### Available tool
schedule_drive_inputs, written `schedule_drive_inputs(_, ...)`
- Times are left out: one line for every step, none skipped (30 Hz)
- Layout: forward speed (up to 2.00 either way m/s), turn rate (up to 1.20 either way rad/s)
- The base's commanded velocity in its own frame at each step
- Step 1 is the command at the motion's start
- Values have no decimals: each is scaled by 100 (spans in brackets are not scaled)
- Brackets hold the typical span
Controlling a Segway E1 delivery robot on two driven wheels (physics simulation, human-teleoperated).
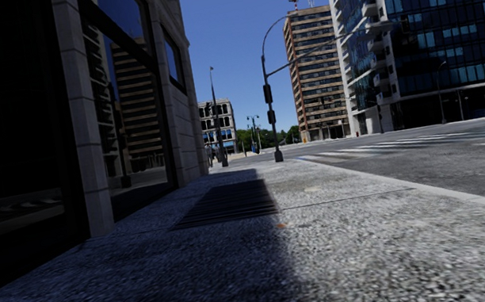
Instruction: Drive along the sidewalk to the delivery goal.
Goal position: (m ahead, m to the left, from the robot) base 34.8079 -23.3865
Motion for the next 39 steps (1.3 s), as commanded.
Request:
schedule_drive_inputs(147,0)
schedule_drive_inputs(147,0)
schedule_drive_inputs(147,0)
schedule_drive_inputs(147,0)
schedule_drive_inputs(147,0)
schedule_drive_inputs(147,0)
schedule_drive_inputs(147,0)
schedule_drive_inputs(147,0)
schedule_drive_inputs(147,0)
schedule_drive_inputs(147,0)
schedule_drive_inputs(147,0)
schedule_drive_inputs(147,0)
schedule_drive_inputs(147,0)
schedule_drive_inputs(147,0)
schedule_drive_inputs(147,0)
schedule_drive_inputs(147,0)
schedule_drive_inputs(147,0)
schedule_drive_inputs(147,0)
schedule_drive_inputs(147,0)
schedule_drive_inputs(147,0)
schedule_drive_inputs(147,0)
schedule_drive_inputs(147,0)
schedule_drive_inputs(147,0)
schedule_drive_inputs(147,0)
schedule_drive_inputs(147,0)
schedule_drive_inputs(147,0)
schedule_drive_inputs(147,0)
schedule_drive_inputs(147,0)
schedule_drive_inputs(147,0)
schedule_drive_inputs(147,0)
schedule_drive_inputs(147,0)
schedule_drive_inputs(147,0)
schedule_drive_inputs(147,0)
schedule_drive_inputs(147,0)
schedule_drive_inputs(147,0)
schedule_drive_inputs(147,0)
schedule_drive_inputs(147,0)
schedule_drive_inputs(147,0)
schedule_drive_inputs(147,0)
